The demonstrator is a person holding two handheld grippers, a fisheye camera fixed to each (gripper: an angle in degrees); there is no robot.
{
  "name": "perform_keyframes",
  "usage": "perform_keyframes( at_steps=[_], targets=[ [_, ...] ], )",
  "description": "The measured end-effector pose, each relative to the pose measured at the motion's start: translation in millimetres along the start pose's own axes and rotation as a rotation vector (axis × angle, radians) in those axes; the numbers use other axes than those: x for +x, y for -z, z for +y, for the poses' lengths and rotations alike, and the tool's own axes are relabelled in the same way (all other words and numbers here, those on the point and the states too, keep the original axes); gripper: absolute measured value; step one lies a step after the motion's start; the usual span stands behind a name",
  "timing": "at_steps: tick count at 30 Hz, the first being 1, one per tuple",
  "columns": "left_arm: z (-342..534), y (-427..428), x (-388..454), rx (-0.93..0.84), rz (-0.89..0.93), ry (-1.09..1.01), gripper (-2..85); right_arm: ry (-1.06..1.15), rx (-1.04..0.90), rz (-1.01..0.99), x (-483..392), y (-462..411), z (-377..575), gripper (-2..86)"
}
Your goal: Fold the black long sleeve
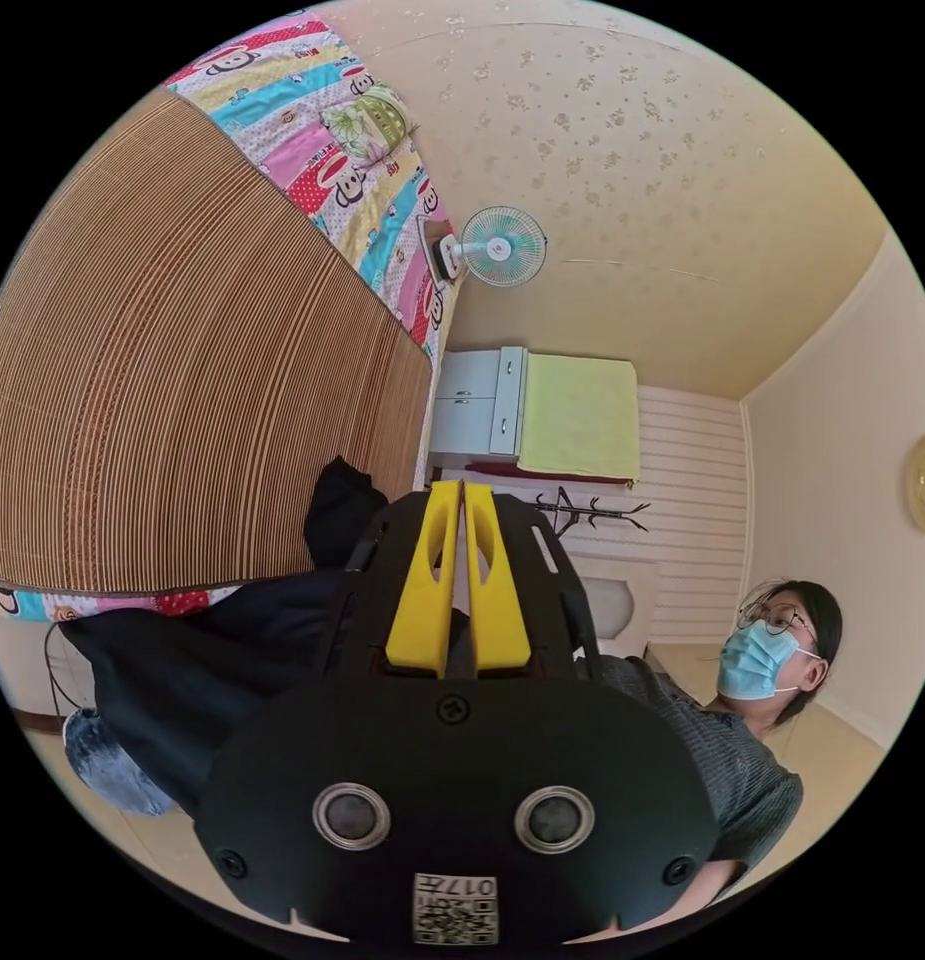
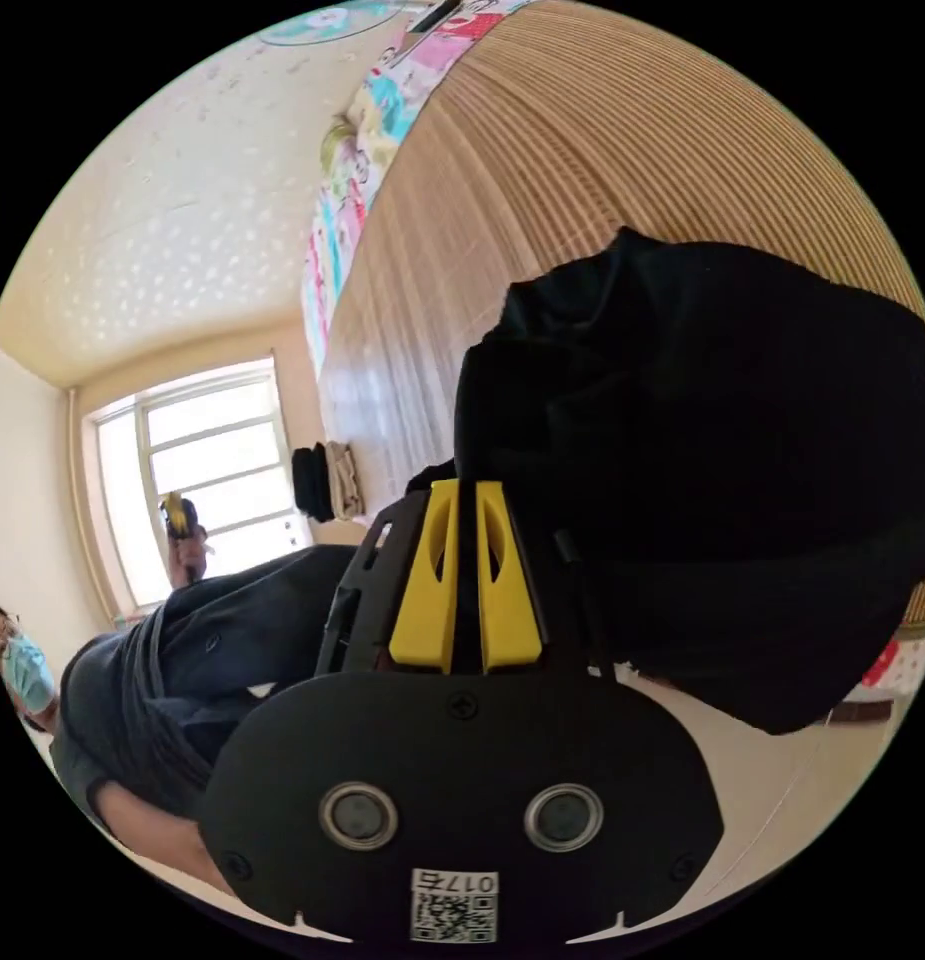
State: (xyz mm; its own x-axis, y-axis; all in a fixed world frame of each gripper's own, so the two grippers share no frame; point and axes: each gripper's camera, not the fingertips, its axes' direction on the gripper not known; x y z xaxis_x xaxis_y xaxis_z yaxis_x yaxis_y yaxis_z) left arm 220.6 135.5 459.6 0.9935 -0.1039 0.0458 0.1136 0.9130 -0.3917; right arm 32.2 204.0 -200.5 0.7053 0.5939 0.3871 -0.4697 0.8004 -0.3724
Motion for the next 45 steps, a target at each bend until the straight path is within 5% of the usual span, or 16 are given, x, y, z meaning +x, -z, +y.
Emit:
perform_keyframes(
  at_steps=[7,14,20,23,26,30,40,45],
  targets=[
    [3.8,-8.4,-1.5,0.005,-0.024,0.037,0.1,0.234,-0.082,-0.113,-55.1,-65.5,17.6,3.1],
    [-12.2,-82.8,7.1,-0.195,-0.034,0.080,15.3,0.460,0.012,-0.105,-136.6,-77.3,9.3,2.9],
    [-37.8,-153.0,59.5,-0.381,-0.199,-0.164,22.4,0.736,-0.095,-0.062,-239.5,-136.0,-3.7,2.7],
    [-45.4,-178.5,76.8,-0.465,-0.394,-0.249,22.4,0.869,-0.192,-0.010,-287.5,-185.2,0.3,2.6],
    [-40.1,-201.5,51.5,-0.661,-0.470,-0.162,13.6,0.953,-0.251,0.084,-319.9,-233.5,8.7,2.5],
    [-16.0,-151.4,50.4,-0.530,-0.279,-0.254,0.9,0.985,-0.166,0.153,-344.0,-260.9,26.9,2.5],
    [95.2,56.6,189.9,-0.293,0.645,-1.196,-0.7,1.277,-0.017,-0.257,-441.8,-296.1,84.2,3.2],
    [163.7,169.2,245.3,-0.154,0.983,-1.536,-0.8,1.395,0.114,-0.116,-456.3,-287.9,110.1,4.7]
  ],
)
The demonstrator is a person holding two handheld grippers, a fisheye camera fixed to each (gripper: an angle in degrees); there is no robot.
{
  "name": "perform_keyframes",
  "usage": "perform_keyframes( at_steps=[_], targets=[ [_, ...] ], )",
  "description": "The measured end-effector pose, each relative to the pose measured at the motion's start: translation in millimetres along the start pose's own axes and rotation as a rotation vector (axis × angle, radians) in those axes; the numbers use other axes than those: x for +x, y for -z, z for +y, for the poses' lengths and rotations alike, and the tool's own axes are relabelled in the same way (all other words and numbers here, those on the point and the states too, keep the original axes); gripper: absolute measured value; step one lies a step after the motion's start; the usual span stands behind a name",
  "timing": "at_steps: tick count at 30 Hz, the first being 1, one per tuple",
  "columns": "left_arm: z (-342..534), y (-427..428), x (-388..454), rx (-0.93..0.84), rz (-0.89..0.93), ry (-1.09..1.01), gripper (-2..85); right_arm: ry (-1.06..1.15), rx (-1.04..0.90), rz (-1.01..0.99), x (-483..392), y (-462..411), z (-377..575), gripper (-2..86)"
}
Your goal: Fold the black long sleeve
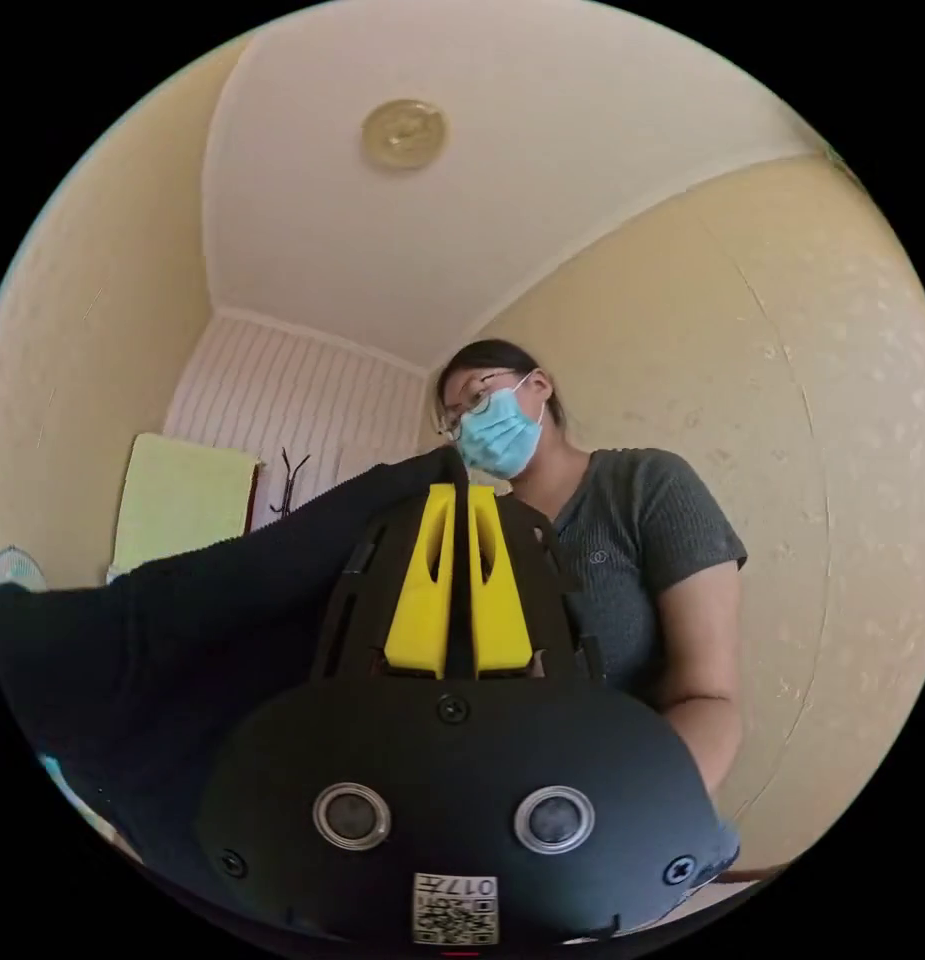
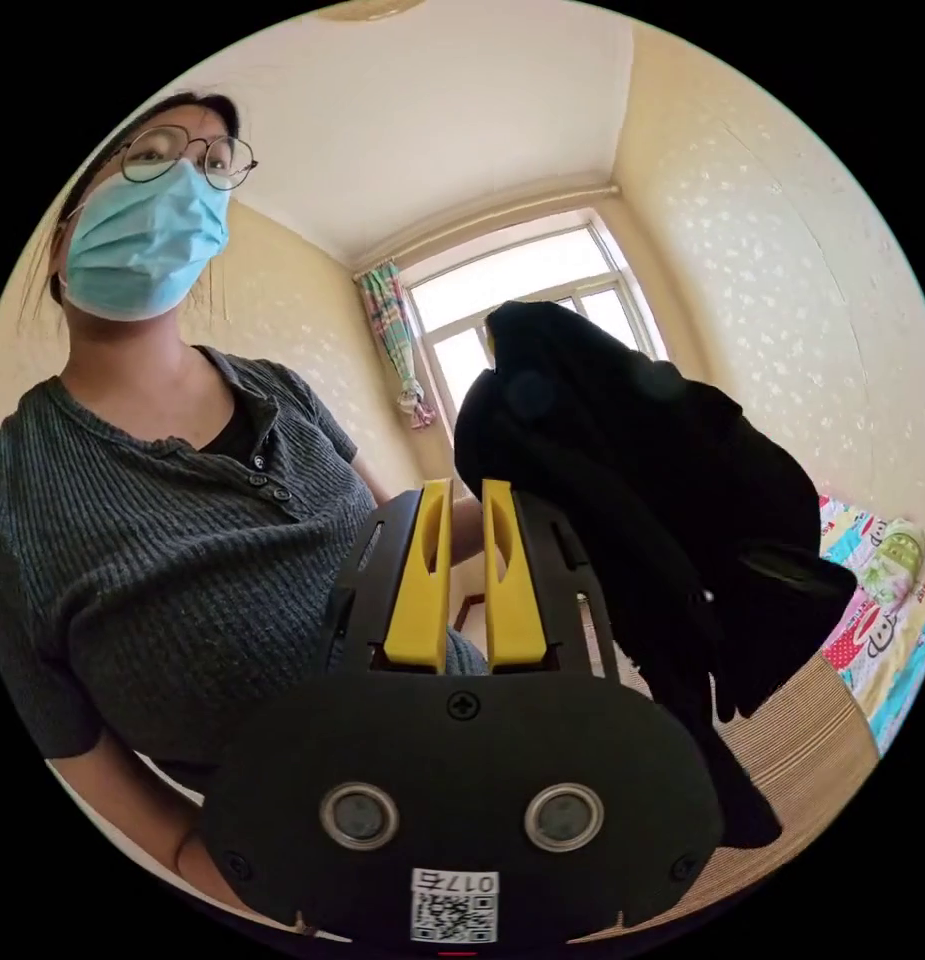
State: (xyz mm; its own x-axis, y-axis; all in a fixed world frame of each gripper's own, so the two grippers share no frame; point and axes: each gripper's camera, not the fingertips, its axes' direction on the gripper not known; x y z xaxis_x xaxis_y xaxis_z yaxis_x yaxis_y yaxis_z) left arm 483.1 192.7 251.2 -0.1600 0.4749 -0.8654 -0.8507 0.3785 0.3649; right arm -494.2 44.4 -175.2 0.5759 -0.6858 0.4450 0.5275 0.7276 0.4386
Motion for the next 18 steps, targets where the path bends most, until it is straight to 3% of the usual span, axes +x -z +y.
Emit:
perform_keyframes(
  at_steps=[5,11,14,18],
  targets=[
    [-34.7,12.8,49.1,0.254,0.277,-0.232,-0.7,-0.147,-0.005,0.190,24.5,2.2,18.6,8.0],
    [-43.7,-27.8,61.0,0.390,0.521,-0.214,-0.7,-0.391,-0.105,0.236,81.9,-38.0,64.0,17.4],
    [-51.3,-52.0,68.2,0.425,0.590,-0.173,-0.7,-0.410,-0.151,-0.035,99.8,-70.4,83.9,19.9],
    [-70.3,-69.0,93.8,0.363,0.539,-0.127,-0.7,-0.349,0.017,-0.691,109.3,-96.0,104.1,18.2]
  ],
)
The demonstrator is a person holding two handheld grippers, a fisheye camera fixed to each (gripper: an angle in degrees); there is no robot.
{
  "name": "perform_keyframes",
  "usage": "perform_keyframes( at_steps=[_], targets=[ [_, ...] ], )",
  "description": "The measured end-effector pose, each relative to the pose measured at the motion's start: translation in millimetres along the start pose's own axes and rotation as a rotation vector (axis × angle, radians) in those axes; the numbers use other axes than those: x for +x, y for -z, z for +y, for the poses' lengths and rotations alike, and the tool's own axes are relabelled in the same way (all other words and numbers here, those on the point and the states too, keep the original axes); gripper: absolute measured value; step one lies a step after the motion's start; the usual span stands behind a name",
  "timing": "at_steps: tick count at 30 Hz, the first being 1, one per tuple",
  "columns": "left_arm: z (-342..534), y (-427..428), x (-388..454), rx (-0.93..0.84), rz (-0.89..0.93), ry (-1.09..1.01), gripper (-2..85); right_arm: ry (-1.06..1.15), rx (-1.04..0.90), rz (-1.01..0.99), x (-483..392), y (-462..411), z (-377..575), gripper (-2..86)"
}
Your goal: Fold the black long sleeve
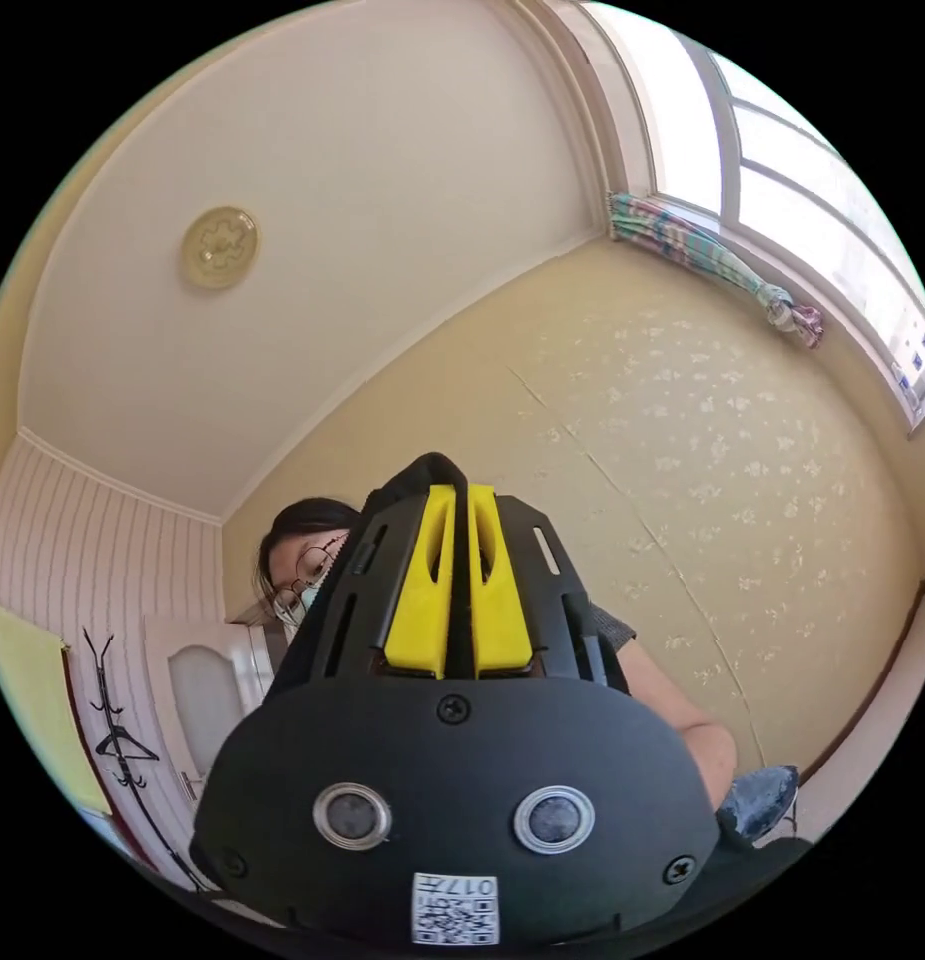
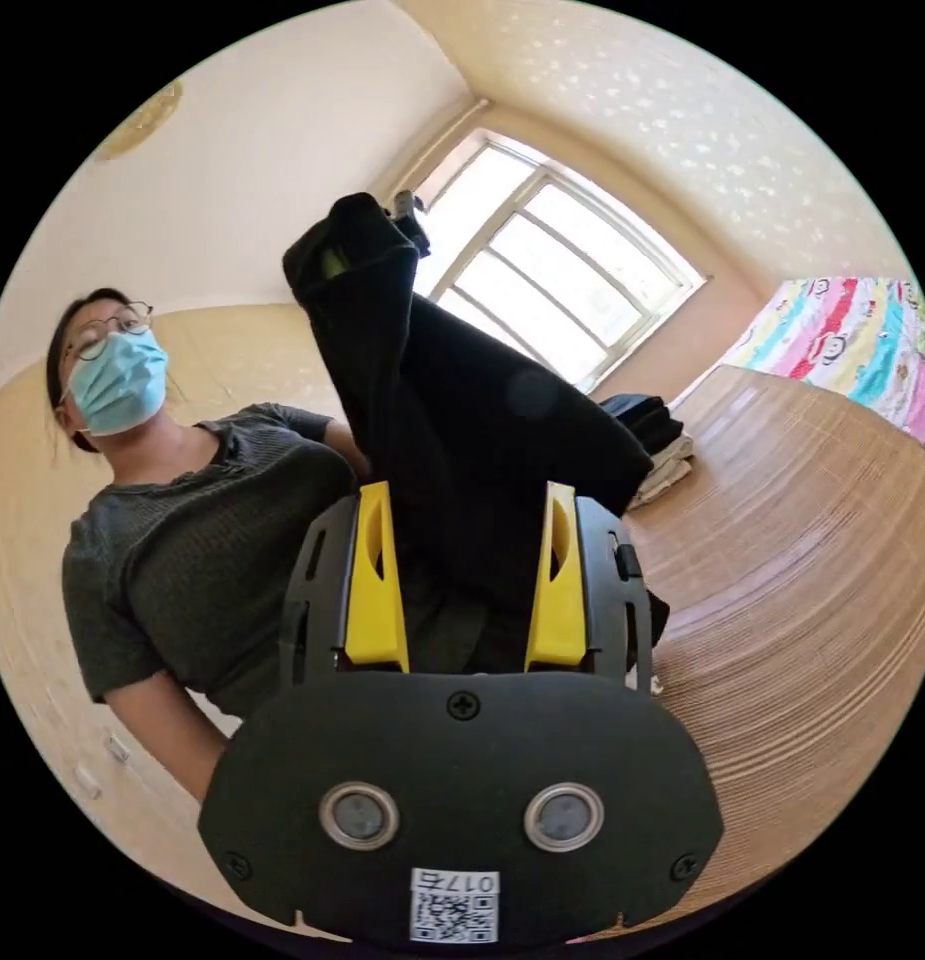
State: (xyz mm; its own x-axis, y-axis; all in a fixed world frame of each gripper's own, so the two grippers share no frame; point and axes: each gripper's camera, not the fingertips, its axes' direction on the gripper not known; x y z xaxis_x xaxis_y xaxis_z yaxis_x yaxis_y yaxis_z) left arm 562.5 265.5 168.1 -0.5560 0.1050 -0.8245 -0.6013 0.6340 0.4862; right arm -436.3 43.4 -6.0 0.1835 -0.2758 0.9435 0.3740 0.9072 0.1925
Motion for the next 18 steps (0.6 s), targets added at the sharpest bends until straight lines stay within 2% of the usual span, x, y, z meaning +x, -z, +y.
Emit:
perform_keyframes(
  at_steps=[1,3,7,10,16,18],
  targets=[
    [-2.3,-2.9,4.0,-0.007,-0.015,0.001,-0.7,0.058,0.072,-0.137,1.4,2.9,4.8,17.9],
    [-12.0,-9.3,25.8,-0.014,-0.063,-0.026,-0.7,0.070,0.145,-0.196,4.7,7.3,9.0,17.5],
    [-23.7,-8.4,60.9,0.028,-0.141,-0.074,-0.7,0.028,-0.015,0.024,6.5,-23.1,-9.5,15.7],
    [-32.1,-5.6,83.8,0.050,-0.199,-0.097,-0.7,-0.011,-0.190,0.035,24.7,-63.8,-28.0,11.2],
    [-44.6,5.1,115.1,0.118,-0.266,-0.111,-0.8,-0.025,-0.215,0.025,43.3,-110.8,-46.9,10.2],
    [-48.2,9.1,123.0,0.135,-0.285,-0.113,-0.8,-0.035,-0.226,0.090,49.1,-125.3,-49.6,9.2]
  ],
)
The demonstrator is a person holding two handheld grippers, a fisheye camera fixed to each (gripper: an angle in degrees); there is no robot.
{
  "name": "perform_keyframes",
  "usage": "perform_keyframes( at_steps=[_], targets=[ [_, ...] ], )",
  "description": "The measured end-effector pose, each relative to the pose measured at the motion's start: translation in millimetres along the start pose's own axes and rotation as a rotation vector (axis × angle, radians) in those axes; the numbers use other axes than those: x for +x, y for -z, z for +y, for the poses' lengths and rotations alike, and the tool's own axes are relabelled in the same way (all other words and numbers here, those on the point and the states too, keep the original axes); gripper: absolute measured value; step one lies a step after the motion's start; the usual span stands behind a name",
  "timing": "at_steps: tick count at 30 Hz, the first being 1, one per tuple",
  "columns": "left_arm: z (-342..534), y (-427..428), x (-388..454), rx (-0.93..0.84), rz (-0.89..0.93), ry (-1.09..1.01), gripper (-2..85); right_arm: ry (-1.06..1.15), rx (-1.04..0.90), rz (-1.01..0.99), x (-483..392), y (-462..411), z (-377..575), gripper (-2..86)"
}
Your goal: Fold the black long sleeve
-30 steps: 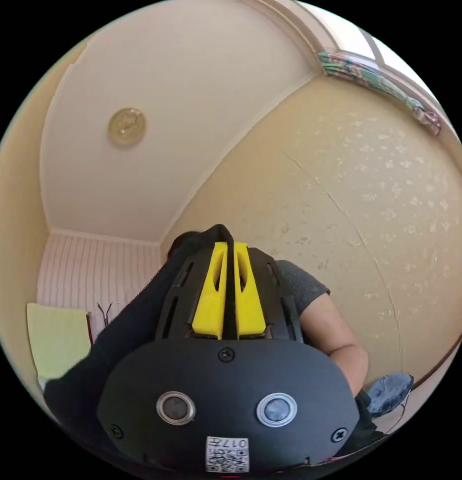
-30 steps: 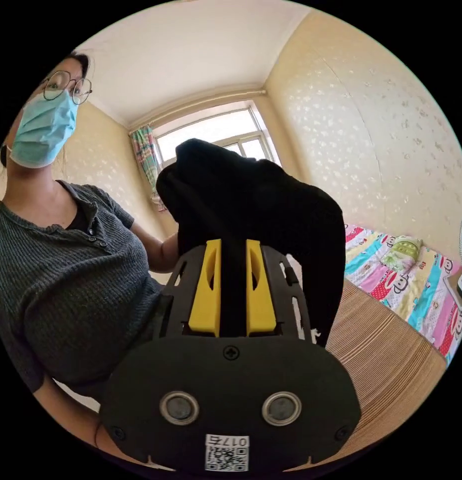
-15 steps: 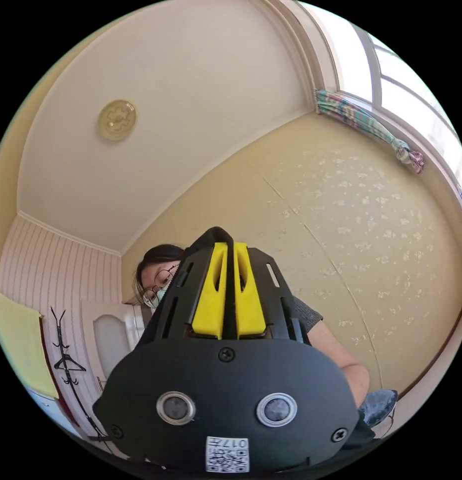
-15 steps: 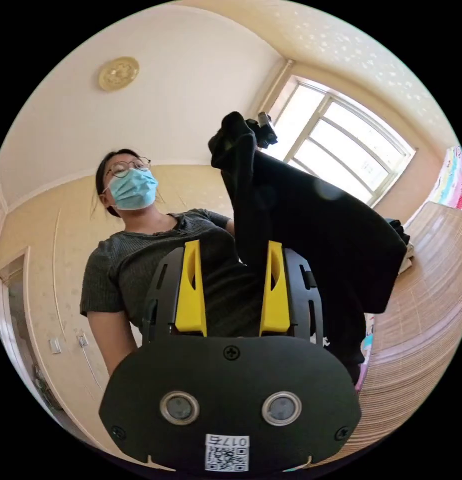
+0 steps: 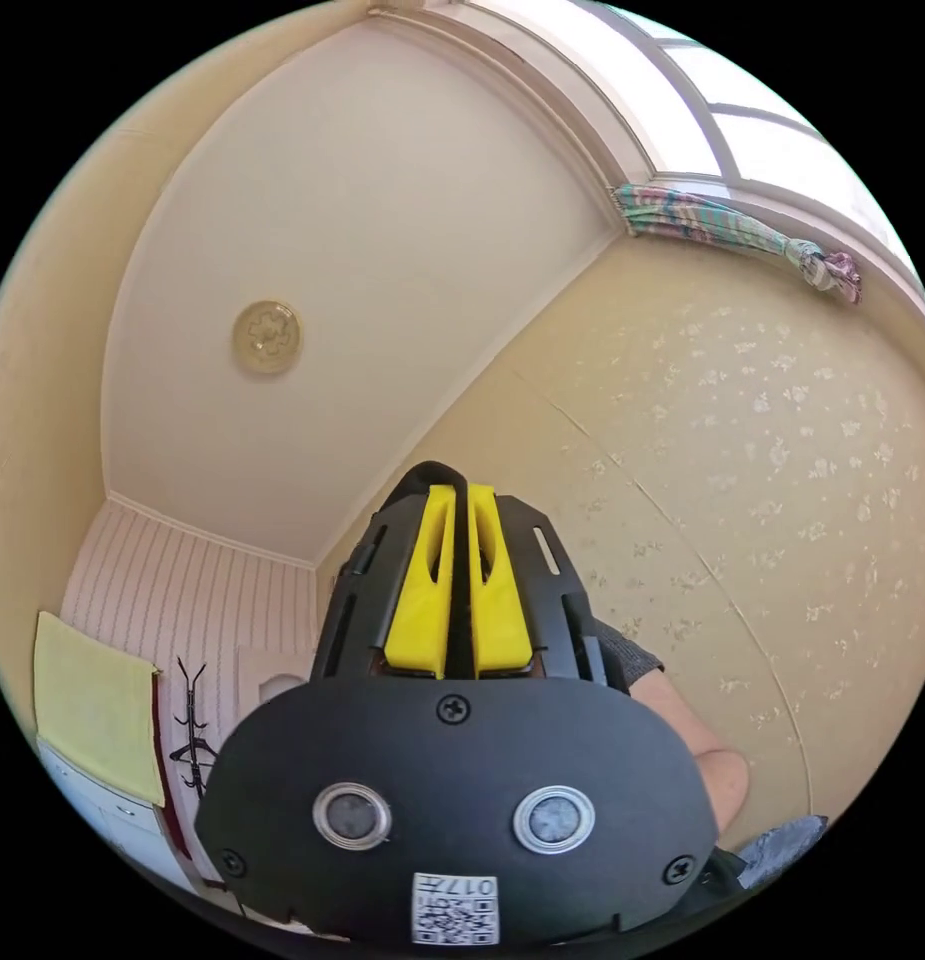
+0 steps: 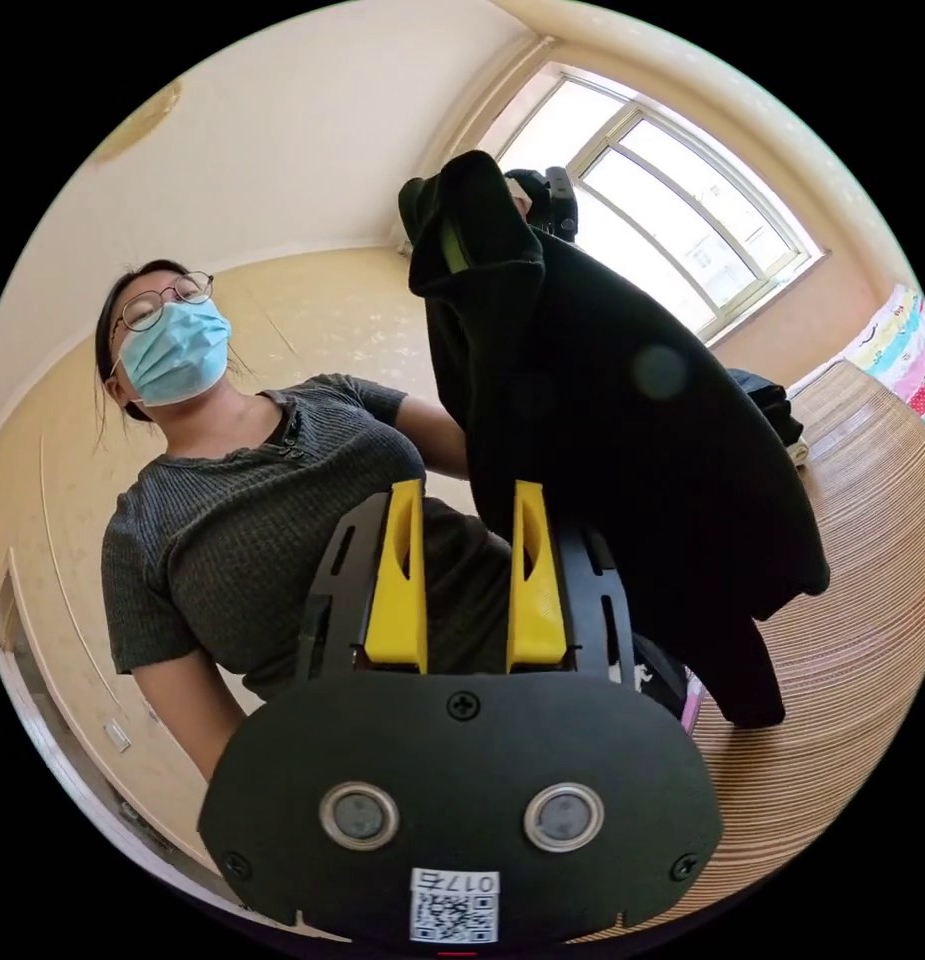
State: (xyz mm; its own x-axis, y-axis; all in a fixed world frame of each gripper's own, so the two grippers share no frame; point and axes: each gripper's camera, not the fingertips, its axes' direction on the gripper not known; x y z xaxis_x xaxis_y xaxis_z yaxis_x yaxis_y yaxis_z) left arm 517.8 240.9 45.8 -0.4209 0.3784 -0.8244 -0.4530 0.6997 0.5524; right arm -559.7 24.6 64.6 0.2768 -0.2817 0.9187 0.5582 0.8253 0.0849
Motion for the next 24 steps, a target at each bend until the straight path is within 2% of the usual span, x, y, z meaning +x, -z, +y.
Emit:
perform_keyframes(
  at_steps=[5,8,10,13,15,18,21,24],
  targets=[
    [-7.9,10.3,8.9,0.029,-0.055,0.028,-0.7,-0.014,0.030,-0.006,16.7,-23.1,-7.9,3.9],
    [-22.4,15.0,21.7,-0.002,-0.143,0.076,-0.7,-0.040,0.164,0.161,10.4,2.2,-0.9,2.6],
    [-34.8,15.9,33.8,-0.070,-0.246,0.114,-0.7,-0.056,0.343,0.307,-9.3,39.7,11.0,1.8],
    [-54.8,17.7,53.9,-0.275,-0.545,0.225,-0.7,0.023,0.622,0.477,-57.9,77.4,31.2,1.1],
    [-60.6,17.5,68.4,-0.422,-0.790,0.288,-0.7,0.118,0.756,0.504,-86.3,87.5,41.7,0.7],
    [-51.0,14.2,73.1,-0.621,-0.972,0.432,-0.7,0.278,0.897,0.504,-125.2,89.3,54.5,0.4],
    [-22.2,0.2,78.8,-0.803,-1.071,0.460,-0.8,0.319,0.889,0.607,-150.5,70.0,56.0,0.2],
    [4.7,-16.7,83.4,-0.882,-1.090,0.461,-0.9,0.359,0.934,0.617,-167.9,48.8,70.5,0.1]
  ],
)
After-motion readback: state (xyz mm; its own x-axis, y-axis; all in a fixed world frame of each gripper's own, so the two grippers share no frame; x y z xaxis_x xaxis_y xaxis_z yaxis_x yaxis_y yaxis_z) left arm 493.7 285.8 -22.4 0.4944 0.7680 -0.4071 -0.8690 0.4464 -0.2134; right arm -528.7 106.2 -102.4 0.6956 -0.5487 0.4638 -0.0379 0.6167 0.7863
